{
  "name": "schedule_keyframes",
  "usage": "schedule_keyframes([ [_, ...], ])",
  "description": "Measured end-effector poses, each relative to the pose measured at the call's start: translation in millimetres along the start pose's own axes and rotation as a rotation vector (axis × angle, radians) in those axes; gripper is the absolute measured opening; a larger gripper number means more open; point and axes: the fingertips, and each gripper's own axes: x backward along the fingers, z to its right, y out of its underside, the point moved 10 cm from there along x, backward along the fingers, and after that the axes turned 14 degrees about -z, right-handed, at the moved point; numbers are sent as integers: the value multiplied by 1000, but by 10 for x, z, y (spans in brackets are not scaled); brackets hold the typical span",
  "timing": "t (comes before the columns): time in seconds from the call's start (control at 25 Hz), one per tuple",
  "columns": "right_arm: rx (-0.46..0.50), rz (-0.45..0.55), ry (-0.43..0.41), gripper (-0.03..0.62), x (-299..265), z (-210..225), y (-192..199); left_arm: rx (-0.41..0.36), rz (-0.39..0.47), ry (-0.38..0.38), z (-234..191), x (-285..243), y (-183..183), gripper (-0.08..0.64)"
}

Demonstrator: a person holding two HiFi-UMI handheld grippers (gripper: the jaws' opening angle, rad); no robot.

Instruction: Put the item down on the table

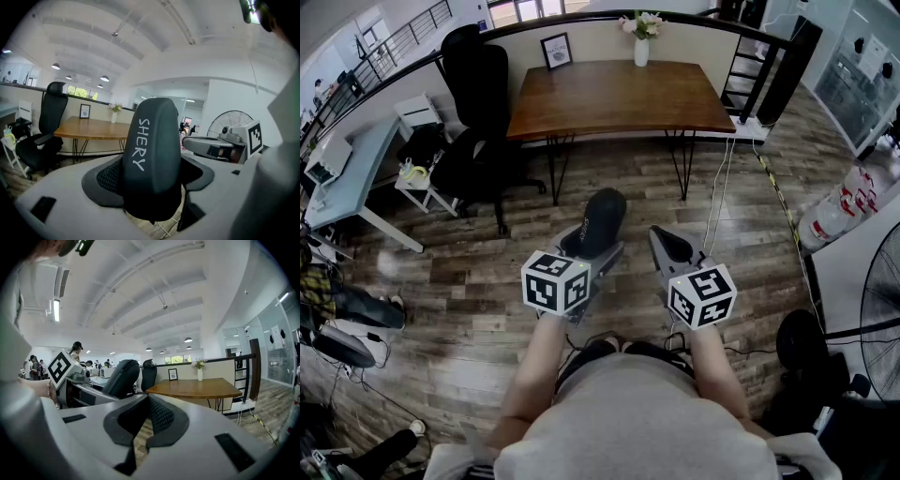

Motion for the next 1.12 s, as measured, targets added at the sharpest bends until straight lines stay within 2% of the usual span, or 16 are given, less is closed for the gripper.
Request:
schedule_keyframes([
  [0.48, 36, -40, -36, 9, -80, -34, 21, 55, -6, 22, -87, -46, 72, 359],
  [0.8, 20, -4, -81, 11, -196, -105, -23, 69, 11, 35, -210, -44, 98, 359],
  [1.12, -6, -9, -63, 11, -330, -209, 98, 57, -4, 68, -350, -34, 203, 359],
])
